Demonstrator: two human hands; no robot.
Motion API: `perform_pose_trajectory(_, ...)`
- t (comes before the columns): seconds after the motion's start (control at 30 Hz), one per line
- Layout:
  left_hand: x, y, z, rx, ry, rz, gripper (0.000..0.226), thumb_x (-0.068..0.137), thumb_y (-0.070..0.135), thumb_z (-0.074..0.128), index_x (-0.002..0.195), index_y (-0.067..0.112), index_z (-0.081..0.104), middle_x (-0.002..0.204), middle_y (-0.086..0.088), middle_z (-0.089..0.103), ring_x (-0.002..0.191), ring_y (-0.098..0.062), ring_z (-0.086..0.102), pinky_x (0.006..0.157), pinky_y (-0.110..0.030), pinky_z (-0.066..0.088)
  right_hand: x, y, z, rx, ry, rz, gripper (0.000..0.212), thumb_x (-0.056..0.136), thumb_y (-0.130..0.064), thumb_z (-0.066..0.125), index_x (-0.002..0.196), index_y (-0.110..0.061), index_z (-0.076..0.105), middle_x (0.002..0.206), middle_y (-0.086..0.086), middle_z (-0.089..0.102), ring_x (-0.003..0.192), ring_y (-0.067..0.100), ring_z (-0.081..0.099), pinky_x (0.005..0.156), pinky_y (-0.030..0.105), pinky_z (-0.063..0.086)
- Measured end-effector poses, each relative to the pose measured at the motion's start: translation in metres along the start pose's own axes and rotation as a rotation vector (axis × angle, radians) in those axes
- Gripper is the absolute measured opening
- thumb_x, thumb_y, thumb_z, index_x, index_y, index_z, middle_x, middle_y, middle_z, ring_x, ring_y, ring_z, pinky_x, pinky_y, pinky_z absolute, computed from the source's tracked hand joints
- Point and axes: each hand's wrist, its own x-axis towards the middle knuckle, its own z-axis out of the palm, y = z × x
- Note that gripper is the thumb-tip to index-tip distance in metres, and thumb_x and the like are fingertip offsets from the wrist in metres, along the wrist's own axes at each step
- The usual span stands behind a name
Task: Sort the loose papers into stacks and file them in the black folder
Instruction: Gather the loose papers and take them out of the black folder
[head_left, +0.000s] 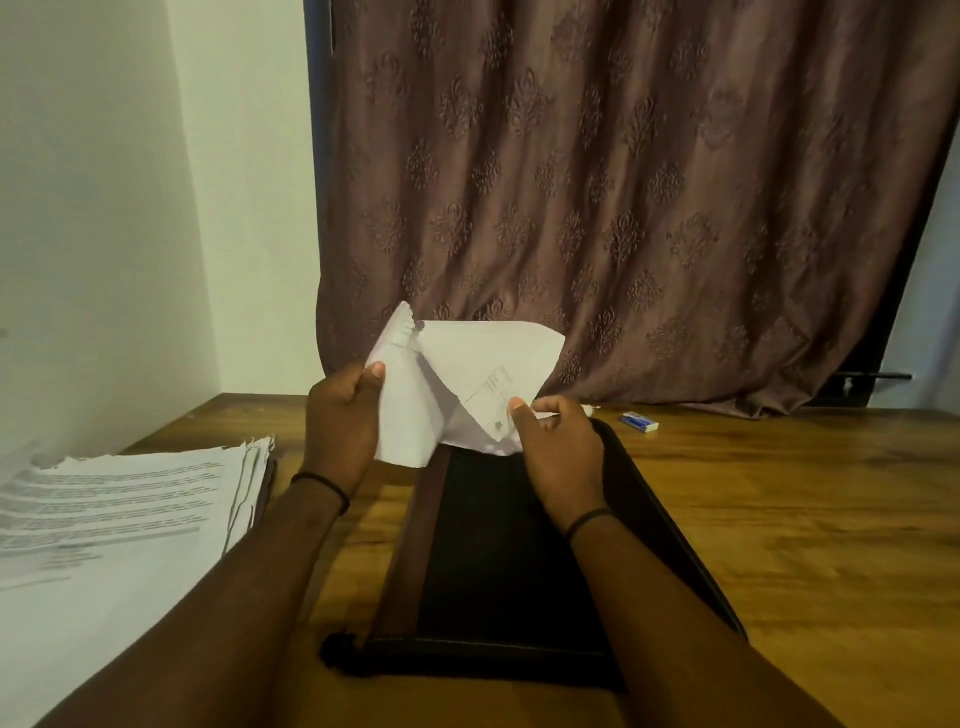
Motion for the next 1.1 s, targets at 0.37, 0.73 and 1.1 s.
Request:
perform_pose_trajectory(0.37, 0.009, -0.017, -0.015, -0.879, -0.214, -0.752, 0.037, 0.095, 0.024, 0.056, 0.128, 0.008, 0.058, 0.109, -0.01, 0.071, 0.085, -0.023, 0.072, 0.061, -0.035, 0.06, -0.005, -0.009, -0.001, 0.238, -0.16, -0.068, 0.053, 0.099, -0.048, 0.047, 0.148, -0.035, 0.035, 0.151, -0.005, 0.041, 0.132, 0.013, 0.042, 0.106, 0.029, 0.036)
perform_pose_trajectory(0.73, 0.003, -0.026, -0.02, -0.635, -0.47, -0.975, 0.035, 0.086, 0.02, 0.064, 0.117, 0.006, 0.06, 0.086, -0.015, 0.073, 0.069, -0.028, 0.073, 0.054, -0.041, 0.059, 0.001, 0.009, -0.006, 0.134, -0.082, 0.044, 0.051, 0.081, 0.011, 0.066, 0.117, -0.025, 0.057, 0.119, -0.001, 0.055, 0.091, 0.004, 0.051, 0.059, 0.001, 0.039)
perform_pose_trajectory(1.1, 0.008, -0.037, -0.03, -0.663, -0.594, -1.051, 0.044, 0.087, 0.029, 0.063, 0.125, 0.007, 0.064, 0.123, -0.02, 0.065, 0.11, -0.038, 0.064, 0.087, -0.044, 0.054, 0.001, 0.014, -0.014, 0.0, -0.382, -0.174, 0.078, 0.075, 0.017, 0.065, 0.125, -0.039, 0.046, 0.119, -0.019, 0.051, 0.104, 0.006, 0.061, 0.074, 0.02, 0.059)
